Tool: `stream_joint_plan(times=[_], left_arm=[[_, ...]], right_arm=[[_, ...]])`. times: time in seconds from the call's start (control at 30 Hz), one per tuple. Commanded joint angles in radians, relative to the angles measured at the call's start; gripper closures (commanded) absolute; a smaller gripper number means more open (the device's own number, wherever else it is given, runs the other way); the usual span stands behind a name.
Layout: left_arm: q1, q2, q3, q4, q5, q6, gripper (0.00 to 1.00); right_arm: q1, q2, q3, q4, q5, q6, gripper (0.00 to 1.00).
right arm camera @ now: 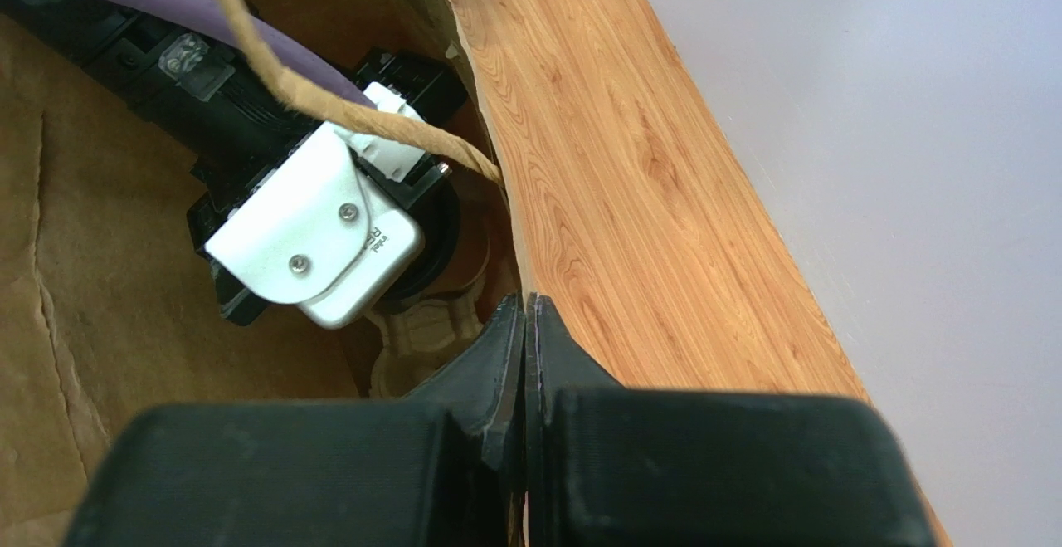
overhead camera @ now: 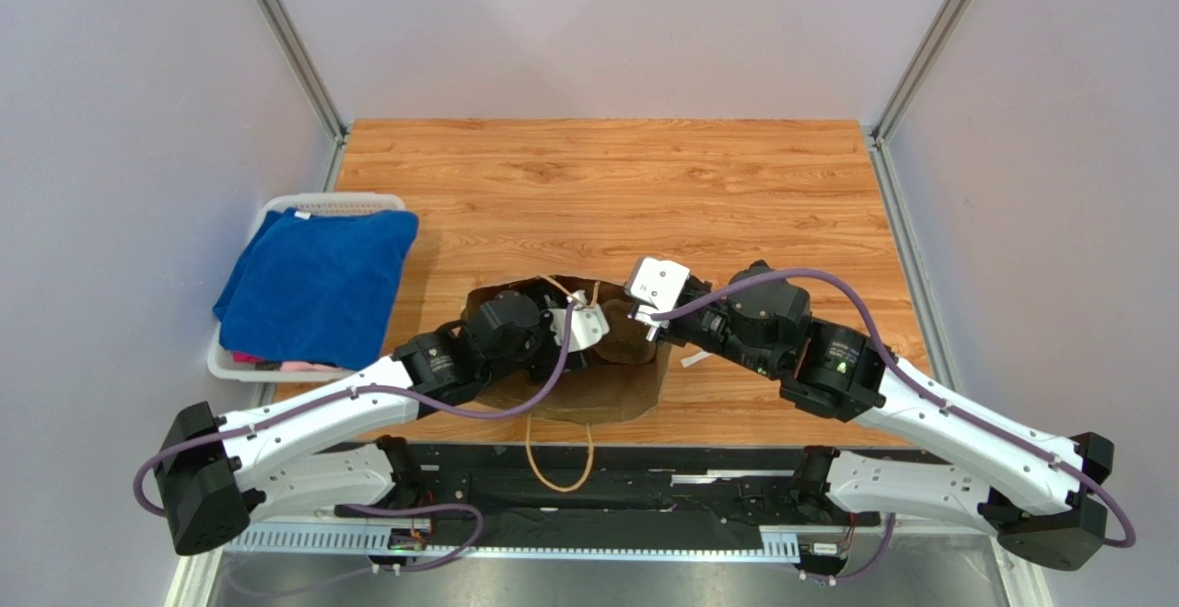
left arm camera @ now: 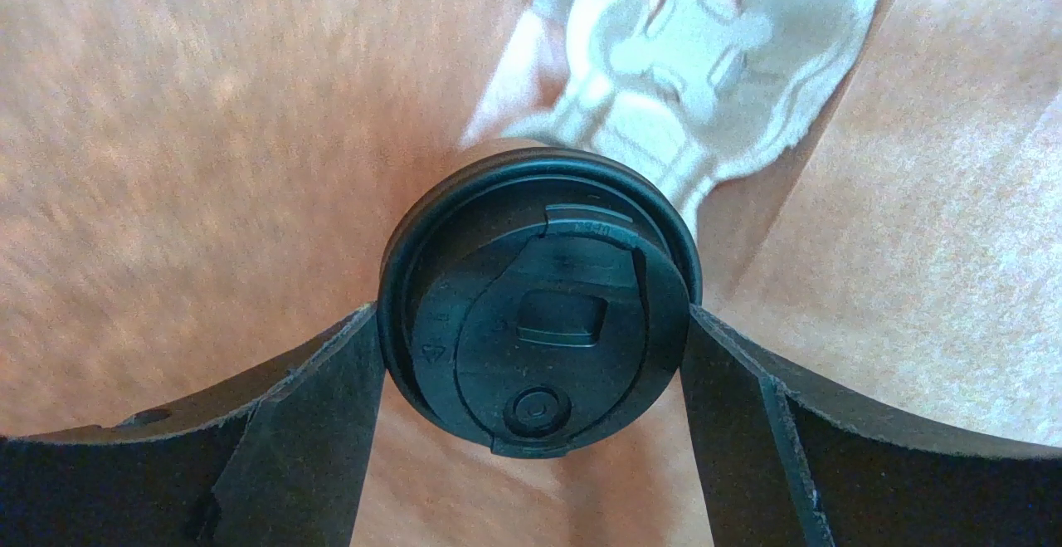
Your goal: Pack the takeout coffee
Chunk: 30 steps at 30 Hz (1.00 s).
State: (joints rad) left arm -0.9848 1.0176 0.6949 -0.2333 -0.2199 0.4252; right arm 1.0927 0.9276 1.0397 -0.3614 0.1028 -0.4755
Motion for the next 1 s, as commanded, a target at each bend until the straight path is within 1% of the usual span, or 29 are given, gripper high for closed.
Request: stream_joint_plan(times=[0.0, 0.2, 0.33, 0.5, 0.73, 0.97], left_arm=[[0.031, 0.007, 0.034, -0.021, 0.001, -0.058, 0.92], [0.038, -0.01, 0.02, -0.038, 0.054, -0.06, 0.93], [0.044, -0.005, 0.0, -0.018, 0.085, -0.065, 0.93], [0.055, 0.013, -0.005, 0.02, 0.085, -0.065, 0.93], [0.078, 0.065, 0.011, 0.02, 0.074, -0.072, 0.93], [0.115, 0.099, 0.021, 0.02, 0.12, -0.077, 0.93]], right_arm=[[0.006, -0.01, 0.003, 0.033, -0.012, -0.02, 1.0], [0.006, 0.007, 0.011, 0.042, -0.008, -0.02, 1.0], [0.006, 0.013, 0.014, 0.047, -0.009, -0.018, 1.0], [0.006, 0.017, 0.014, 0.05, -0.021, -0.014, 1.0], [0.006, 0.019, 0.011, 0.053, -0.025, -0.015, 1.0], [0.003, 0.025, 0.008, 0.059, -0.032, -0.009, 1.0]])
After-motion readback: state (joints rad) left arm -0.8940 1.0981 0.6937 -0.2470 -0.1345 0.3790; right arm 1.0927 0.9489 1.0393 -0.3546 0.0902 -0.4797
